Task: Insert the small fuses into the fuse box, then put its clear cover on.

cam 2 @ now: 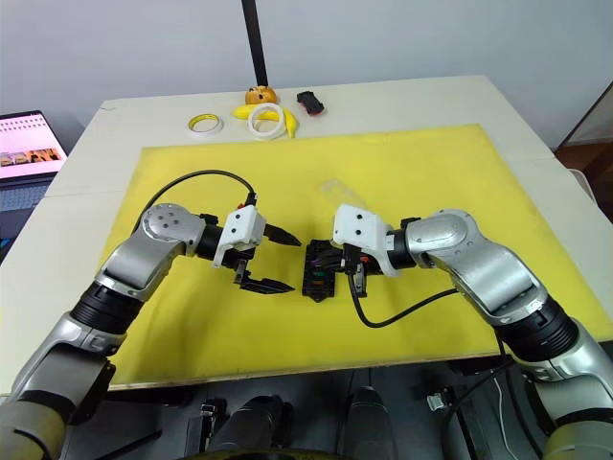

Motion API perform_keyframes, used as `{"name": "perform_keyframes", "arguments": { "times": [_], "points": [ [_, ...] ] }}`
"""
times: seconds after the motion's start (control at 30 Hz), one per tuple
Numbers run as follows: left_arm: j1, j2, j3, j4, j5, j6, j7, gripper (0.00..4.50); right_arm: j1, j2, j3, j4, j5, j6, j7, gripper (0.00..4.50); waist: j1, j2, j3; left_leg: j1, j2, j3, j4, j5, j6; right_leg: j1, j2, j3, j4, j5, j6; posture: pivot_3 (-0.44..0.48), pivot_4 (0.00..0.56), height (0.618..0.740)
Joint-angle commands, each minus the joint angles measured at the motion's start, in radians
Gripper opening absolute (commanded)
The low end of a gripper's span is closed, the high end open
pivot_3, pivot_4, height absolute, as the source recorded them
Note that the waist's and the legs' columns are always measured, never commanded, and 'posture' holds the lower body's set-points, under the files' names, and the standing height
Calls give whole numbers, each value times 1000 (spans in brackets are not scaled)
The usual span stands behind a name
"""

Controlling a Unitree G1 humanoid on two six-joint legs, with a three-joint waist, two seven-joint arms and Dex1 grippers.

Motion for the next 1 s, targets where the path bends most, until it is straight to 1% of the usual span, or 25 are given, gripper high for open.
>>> {"name": "perform_keyframes", "arguments": {
  "times": [0.03, 0.33, 0.73, 1.0],
  "points": [
    [0, 3, 17, -21, 1, -26, -3, 4464, -23, 14, -7, -7, -30, 1, 8, 0, 0, 0, 0, 0, 0, 0, 0, 0, 0, 0, 0, 0, 0, 0, 0, 0, 150, 740],
    [6, 10, 16, -26, -7, -35, -33, 4464, -21, 34, -14, -6, -76, 12, 15, 0, 0, 0, 0, 0, 0, 0, 0, 0, 0, 0, 0, 0, 0, 0, 0, 0, 150, 740],
    [5, 7, 11, -26, 9, -40, -21, 4464, -12, 22, -23, 28, -107, -18, 56, 0, 0, 0, 0, 0, 0, 0, 0, 0, 0, 0, 0, 0, 0, 0, 0, 0, 150, 740],
    [-3, 5, 10, -24, 12, -36, -20, 4464, -18, 34, -19, 48, -121, -31, 75, 0, 0, 0, 0, 0, 0, 0, 0, 0, 0, 0, 0, 0, 0, 0, 0, 0, 150, 740]
  ]
}}
